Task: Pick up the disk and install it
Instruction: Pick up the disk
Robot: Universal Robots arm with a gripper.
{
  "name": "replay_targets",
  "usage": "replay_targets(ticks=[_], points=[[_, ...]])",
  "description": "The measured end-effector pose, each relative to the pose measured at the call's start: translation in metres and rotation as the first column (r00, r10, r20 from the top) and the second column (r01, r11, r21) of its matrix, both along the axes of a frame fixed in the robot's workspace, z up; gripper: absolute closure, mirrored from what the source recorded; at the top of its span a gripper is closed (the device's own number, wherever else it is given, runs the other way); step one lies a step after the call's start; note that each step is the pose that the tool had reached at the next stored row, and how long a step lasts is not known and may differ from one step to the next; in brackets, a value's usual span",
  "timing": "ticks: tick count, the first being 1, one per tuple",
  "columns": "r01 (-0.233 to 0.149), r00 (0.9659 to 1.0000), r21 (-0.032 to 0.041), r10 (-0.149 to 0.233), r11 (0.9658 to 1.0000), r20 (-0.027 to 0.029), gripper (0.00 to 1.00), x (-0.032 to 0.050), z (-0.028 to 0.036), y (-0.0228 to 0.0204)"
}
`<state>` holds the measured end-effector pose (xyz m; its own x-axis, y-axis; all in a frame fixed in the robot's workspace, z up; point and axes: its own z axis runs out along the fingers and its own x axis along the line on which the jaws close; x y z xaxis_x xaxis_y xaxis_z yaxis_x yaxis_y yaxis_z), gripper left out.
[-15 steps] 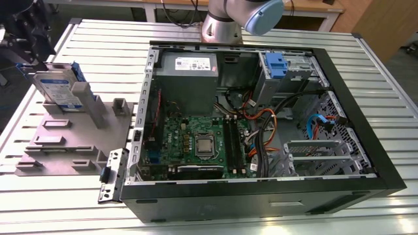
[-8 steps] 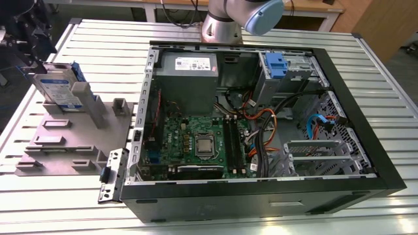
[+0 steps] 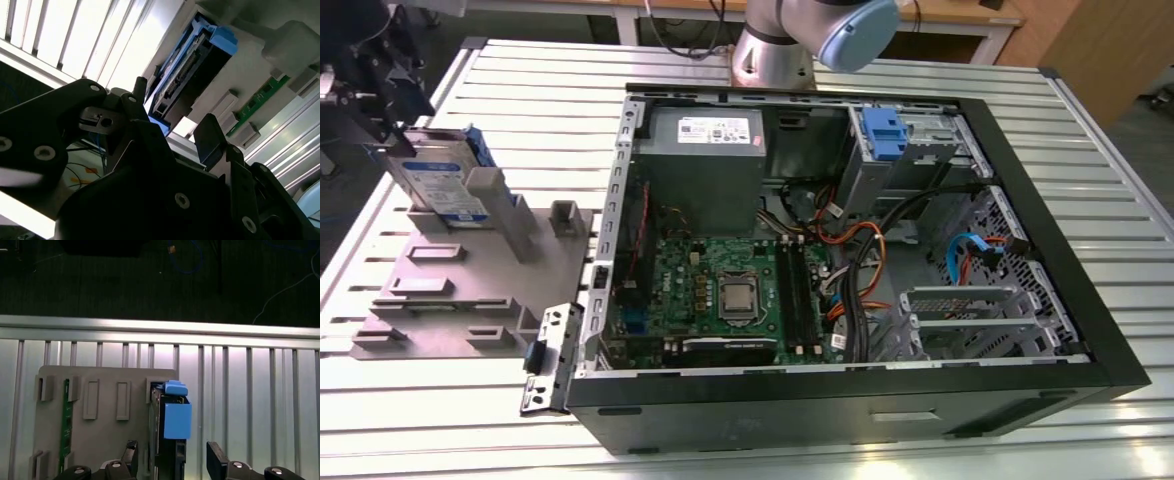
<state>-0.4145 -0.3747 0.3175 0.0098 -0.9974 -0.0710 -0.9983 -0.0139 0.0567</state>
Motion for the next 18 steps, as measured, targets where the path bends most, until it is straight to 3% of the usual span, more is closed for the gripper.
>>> replay_targets(ticks=[10,18], points=[[-0.005,1.0,-0.0003,0.005,1.0,0.0001,0.35,-0.0011,-0.0178,0.0003],[-0.006,1.0,-0.0003,0.006,1.0,0.0,0.35,0.0017,-0.0193,0.0003]])
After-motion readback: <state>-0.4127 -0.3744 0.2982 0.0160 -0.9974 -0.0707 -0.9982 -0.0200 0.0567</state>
